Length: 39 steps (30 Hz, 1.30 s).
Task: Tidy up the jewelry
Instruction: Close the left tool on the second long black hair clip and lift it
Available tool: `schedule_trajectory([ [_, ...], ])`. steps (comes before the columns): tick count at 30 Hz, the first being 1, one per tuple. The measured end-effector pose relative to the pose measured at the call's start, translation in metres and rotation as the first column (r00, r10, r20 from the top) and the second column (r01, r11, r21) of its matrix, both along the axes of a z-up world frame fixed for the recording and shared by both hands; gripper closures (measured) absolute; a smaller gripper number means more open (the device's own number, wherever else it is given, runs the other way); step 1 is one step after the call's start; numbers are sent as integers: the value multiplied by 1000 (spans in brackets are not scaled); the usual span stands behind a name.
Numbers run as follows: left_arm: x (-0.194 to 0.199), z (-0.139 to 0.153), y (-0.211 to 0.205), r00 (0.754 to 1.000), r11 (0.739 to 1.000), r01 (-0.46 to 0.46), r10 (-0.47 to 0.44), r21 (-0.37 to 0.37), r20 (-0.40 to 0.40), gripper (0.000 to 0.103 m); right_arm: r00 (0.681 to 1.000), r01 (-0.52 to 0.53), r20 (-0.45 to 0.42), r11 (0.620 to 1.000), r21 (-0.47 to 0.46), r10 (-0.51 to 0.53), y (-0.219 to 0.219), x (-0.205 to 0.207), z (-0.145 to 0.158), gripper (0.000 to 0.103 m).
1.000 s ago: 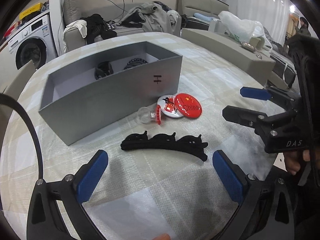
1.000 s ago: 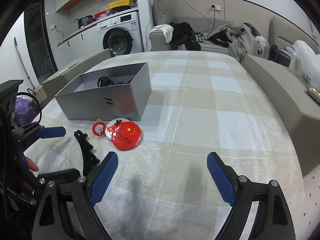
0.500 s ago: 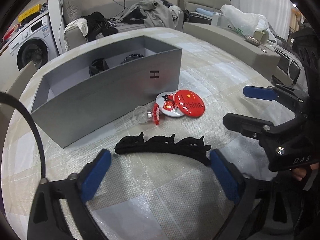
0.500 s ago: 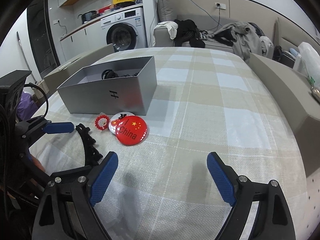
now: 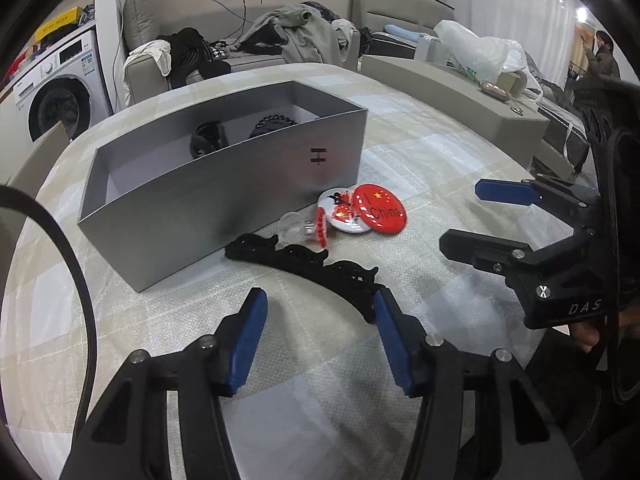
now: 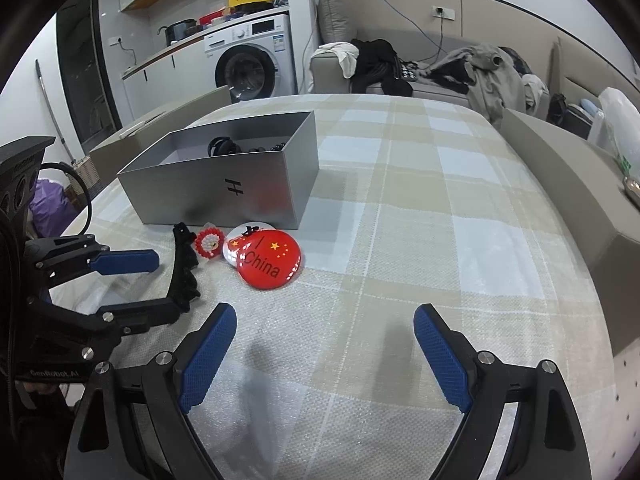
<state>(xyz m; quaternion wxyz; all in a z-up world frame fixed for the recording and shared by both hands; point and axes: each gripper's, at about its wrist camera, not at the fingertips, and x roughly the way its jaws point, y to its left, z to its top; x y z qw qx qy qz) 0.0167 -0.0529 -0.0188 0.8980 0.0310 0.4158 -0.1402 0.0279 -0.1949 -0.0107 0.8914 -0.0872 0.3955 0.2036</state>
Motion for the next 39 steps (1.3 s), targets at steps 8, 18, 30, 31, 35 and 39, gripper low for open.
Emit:
schedule_trajectory([
  [8,12,-3,10,999,999,7,-8,-36,-32,2,1000,-5,-4,1000,6,5,-1,0,0,13],
  [18,33,-6,4,997,999,29,-26,38,-74,2,1000,0,-5,1000,24,0,-6,0,4,13],
  [30,38,-8,0,997,997,25,-20,72,-72,2,1000,-11,-9,999,33,11,-5,-1,5,13],
  [31,39,-8,0,997,997,23,-18,72,-71,2,1000,-10,-9,999,34,10,-5,0,5,13],
  [35,38,-5,1,998,998,15,-11,67,-61,11,1000,-5,-10,999,37,5,-6,0,5,12],
  [39,33,-4,0,999,997,21,-18,68,-47,11,1000,-1,-9,999,39,2,-8,0,6,12],
])
